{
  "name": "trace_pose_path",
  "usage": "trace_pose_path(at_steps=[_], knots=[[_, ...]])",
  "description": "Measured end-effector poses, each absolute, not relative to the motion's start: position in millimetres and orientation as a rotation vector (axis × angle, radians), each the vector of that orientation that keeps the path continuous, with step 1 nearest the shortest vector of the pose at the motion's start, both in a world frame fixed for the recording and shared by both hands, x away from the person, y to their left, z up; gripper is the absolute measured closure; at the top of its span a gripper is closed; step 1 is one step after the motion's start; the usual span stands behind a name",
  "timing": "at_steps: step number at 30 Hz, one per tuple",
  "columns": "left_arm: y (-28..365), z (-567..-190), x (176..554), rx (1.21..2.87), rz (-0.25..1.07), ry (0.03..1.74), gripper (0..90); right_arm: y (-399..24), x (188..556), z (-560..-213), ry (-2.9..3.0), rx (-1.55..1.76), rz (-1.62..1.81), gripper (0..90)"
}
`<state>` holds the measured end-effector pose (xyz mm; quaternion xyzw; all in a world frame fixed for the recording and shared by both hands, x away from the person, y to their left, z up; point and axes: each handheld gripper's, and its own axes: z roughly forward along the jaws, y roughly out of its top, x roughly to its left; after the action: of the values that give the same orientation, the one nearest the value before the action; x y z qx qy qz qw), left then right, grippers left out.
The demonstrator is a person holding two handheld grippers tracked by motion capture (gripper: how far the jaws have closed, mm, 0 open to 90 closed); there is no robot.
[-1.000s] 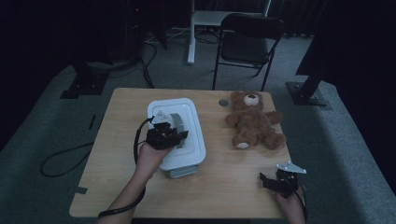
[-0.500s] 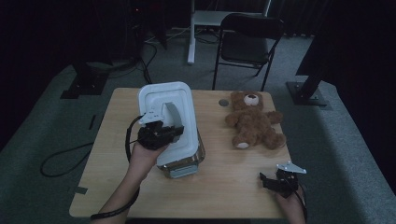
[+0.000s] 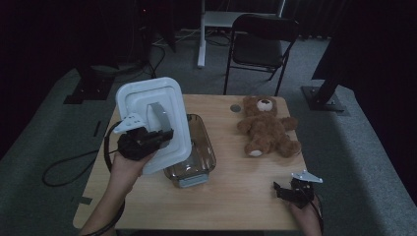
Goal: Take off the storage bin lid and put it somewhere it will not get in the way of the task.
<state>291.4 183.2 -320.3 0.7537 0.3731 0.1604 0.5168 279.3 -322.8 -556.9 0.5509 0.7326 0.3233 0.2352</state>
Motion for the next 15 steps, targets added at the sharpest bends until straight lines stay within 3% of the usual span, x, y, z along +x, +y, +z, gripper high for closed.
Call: trace_pose_path(at_steps=[15], knots=[[241.5, -326.4, 272.8, 1.800, 0.458, 1.000, 86.9, -322.7, 279.4, -556.8, 2.009, 1.513, 0.886, 13.4]])
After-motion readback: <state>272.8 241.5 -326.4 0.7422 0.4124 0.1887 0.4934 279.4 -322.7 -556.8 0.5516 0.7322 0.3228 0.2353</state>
